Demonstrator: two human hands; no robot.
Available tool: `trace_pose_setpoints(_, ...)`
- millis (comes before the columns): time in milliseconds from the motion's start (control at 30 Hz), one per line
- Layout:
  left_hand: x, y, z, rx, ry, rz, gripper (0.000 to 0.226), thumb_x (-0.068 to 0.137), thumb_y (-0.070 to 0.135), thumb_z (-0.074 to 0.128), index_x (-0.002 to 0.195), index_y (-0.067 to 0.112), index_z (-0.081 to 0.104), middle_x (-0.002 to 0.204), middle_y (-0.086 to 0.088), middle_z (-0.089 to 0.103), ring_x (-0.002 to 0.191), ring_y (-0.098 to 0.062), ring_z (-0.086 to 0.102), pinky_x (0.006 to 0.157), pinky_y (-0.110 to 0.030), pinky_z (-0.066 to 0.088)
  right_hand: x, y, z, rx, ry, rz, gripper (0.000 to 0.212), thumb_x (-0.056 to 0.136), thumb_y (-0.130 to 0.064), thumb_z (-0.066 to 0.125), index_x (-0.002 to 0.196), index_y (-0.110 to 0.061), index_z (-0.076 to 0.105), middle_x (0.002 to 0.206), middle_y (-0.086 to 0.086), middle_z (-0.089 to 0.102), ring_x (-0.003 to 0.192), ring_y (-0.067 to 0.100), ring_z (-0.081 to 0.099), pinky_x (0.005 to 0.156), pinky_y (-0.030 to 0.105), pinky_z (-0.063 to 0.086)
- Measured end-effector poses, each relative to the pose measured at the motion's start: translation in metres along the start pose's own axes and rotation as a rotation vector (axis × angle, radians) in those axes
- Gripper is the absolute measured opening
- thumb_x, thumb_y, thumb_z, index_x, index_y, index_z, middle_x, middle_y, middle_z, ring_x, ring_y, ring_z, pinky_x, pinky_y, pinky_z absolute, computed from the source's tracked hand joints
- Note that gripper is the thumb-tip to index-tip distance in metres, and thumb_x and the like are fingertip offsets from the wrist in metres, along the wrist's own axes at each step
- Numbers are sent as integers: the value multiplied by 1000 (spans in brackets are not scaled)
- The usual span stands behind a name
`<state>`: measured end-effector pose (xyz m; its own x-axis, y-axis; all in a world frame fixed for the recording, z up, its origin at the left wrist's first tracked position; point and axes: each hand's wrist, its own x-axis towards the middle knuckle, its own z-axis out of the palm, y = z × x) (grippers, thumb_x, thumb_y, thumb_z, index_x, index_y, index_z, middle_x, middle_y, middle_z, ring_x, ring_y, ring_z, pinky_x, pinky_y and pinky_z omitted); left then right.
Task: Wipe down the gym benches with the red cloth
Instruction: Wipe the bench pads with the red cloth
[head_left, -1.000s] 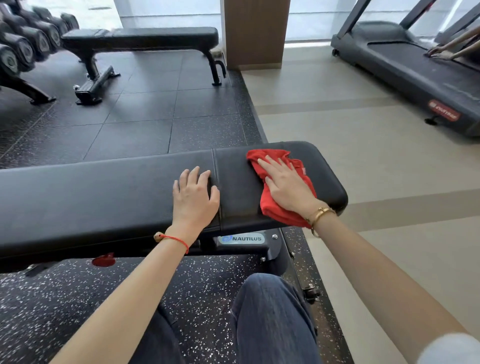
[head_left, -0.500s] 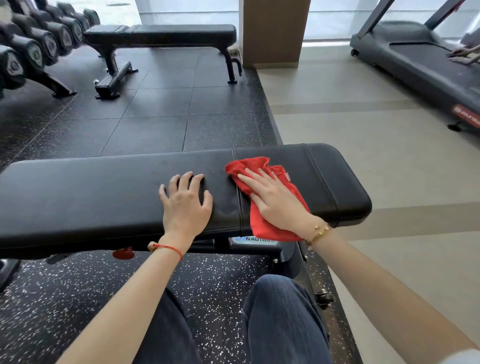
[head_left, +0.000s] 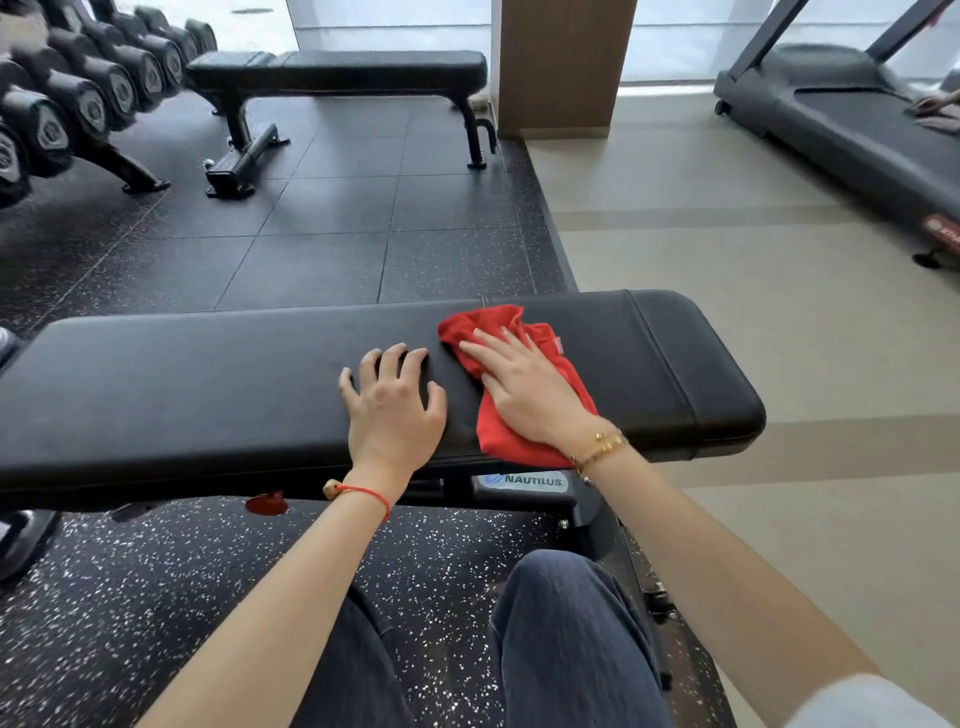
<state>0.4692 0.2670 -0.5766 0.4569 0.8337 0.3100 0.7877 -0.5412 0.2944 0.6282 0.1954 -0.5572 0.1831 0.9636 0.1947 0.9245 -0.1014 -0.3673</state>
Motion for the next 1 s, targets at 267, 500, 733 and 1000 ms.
trace_pose_setpoints(267,2,-9,-6,-96,-80,5,47,97,27,46,144,18,46,155,-5,39,146,-25,27,122,-50,13,-3,20,-10,-17,-26,123,48,101,-22,35,148,-29,32,159,-7,23,149,23,13,122,38,1)
trace_pose_setpoints(500,-2,-44,-16,3,-33,-56,49,96,33,47,142,16,48,149,-10,43,142,-32,30,121,-52,15,44,3,0,-41,-49,209,49,102,-24,31,151,-28,27,161,-4,15,149,29,6,121,42,-5)
trace_pose_setpoints(733,-4,-45,-13,1,7,-75,47,94,34,48,139,19,51,147,-6,46,140,-28,33,119,-55,17,-14,-21,4,-28,-53,-44,49,100,-21,38,149,-27,32,159,-7,24,149,22,11,122,40,1)
trace_pose_setpoints(1000,-4,-45,-11,21,21,-70,46,95,34,47,139,20,51,147,-6,47,140,-28,34,118,-55,19,12,39,-18,-18,-15,252,47,101,-24,34,148,-28,33,160,-5,20,149,28,7,122,43,-2)
